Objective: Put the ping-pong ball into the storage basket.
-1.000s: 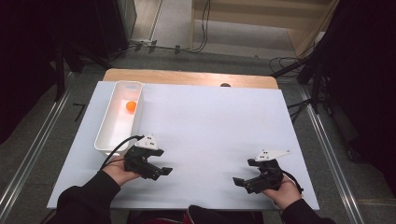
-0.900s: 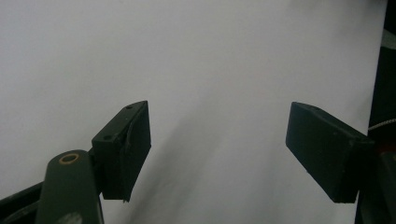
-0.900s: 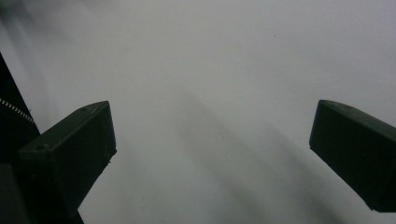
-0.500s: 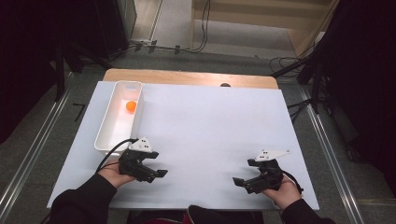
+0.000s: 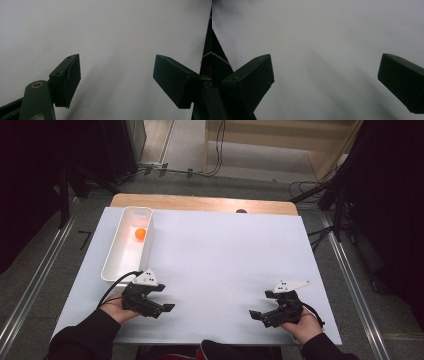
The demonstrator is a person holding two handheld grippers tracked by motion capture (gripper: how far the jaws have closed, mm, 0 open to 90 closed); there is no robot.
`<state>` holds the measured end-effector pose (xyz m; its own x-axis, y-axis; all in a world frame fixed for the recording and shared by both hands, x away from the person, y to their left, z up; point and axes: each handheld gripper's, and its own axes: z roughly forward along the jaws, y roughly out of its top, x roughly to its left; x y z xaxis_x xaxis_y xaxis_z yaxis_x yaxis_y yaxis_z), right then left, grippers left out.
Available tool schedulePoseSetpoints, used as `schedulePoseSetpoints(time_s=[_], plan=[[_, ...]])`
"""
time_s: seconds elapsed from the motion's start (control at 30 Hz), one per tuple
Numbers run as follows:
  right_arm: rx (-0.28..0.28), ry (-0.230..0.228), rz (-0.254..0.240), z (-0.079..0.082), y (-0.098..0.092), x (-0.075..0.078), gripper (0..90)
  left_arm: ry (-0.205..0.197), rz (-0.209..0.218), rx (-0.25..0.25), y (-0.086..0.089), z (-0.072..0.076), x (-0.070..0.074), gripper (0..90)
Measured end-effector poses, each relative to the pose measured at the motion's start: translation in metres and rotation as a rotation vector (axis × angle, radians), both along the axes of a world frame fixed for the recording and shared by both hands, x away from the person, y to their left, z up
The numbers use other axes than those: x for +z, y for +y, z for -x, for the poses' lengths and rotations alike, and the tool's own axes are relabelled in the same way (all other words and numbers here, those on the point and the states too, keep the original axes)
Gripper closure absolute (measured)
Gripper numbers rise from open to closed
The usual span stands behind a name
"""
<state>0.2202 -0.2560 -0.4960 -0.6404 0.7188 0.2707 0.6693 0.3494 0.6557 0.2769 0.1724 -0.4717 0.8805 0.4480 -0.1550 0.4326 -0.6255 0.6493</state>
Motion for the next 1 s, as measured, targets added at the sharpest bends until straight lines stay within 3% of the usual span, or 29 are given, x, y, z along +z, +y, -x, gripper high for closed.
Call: schedulePoseSetpoints(time_s=[1.0], plan=[[0.004, 0.001, 0.01, 0.0003, 0.0009, -0.0011, 0.0, 0.004, -0.016, 0.01, 0.0085, 0.0019, -0.0031, 22.6]])
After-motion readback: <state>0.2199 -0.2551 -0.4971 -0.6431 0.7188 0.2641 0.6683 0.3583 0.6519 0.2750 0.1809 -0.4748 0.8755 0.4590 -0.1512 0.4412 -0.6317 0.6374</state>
